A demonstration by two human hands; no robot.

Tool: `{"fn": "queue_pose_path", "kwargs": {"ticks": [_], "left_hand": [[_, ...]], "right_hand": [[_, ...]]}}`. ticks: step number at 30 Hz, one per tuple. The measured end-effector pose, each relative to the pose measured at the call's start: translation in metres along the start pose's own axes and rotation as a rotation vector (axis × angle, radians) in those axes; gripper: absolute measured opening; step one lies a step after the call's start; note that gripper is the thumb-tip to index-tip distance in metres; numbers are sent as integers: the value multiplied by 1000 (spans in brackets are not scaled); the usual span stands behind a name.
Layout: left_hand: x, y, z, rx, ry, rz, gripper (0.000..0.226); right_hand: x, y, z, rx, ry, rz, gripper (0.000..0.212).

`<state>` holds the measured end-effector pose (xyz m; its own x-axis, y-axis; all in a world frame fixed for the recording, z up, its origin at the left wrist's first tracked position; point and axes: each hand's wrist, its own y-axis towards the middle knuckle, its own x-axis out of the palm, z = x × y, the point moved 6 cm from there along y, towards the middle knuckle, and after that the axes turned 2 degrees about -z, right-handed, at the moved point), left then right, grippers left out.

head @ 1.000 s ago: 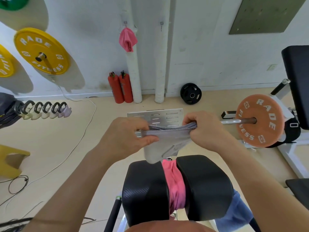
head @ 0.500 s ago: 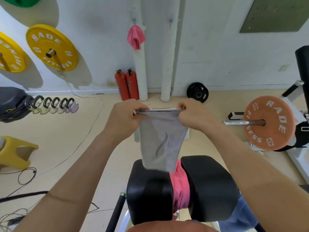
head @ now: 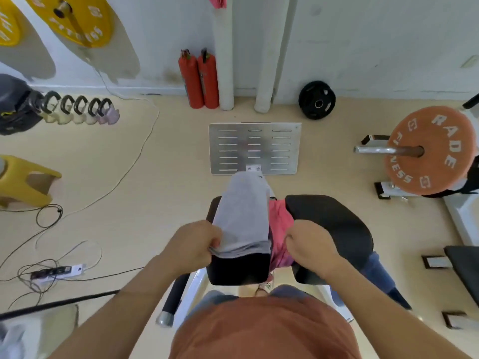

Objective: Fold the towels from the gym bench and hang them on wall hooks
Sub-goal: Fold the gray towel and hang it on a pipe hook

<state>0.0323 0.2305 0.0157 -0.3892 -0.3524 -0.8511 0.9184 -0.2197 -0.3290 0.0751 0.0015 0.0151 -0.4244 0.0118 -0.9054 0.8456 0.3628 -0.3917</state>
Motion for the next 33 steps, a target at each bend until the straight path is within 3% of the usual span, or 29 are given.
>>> {"fn": "queue_pose_path", "kwargs": {"ticks": [2,5,9,11,14,16,18,20,23,26,29,33], "left_hand": [[42,-21,-17,-51,-14,-75,17],[61,-34,-25,-96,-129,-20,15],[62,-33,-13,-97,-425,21,23],[57,-35,-8,-85,-537,38,31],[50,-37,-4,-95,-643,73,43],[54,-39,-5,-114,-679,73,46],[61,-43,-8,-132,-675,43,46],[70,-48,-10,-138,-609,-22,41],[93,-49,-6,-134,-384,-236,36],[108,-40,-4,-119,-131,-363,38],[86,-17,-1,-123,-142,-187,36],[36,37,0,-165,-260,144,31]], "right_hand": [[49,-10,19,92,78,-156,33],[94,-20,30,215,340,-294,30],[123,-35,3,541,1207,-460,35],[135,-38,-16,611,1457,-558,49],[154,-36,-37,679,1814,-577,42],[159,-34,-45,691,1896,-542,33],[160,-33,-45,668,1860,-454,17],[156,-31,-37,580,1647,-350,14],[147,-28,-23,369,1100,-291,18],[140,-29,-16,303,566,-408,15],[113,-18,-8,330,370,-246,25],[62,11,-11,252,674,-76,30]]}}
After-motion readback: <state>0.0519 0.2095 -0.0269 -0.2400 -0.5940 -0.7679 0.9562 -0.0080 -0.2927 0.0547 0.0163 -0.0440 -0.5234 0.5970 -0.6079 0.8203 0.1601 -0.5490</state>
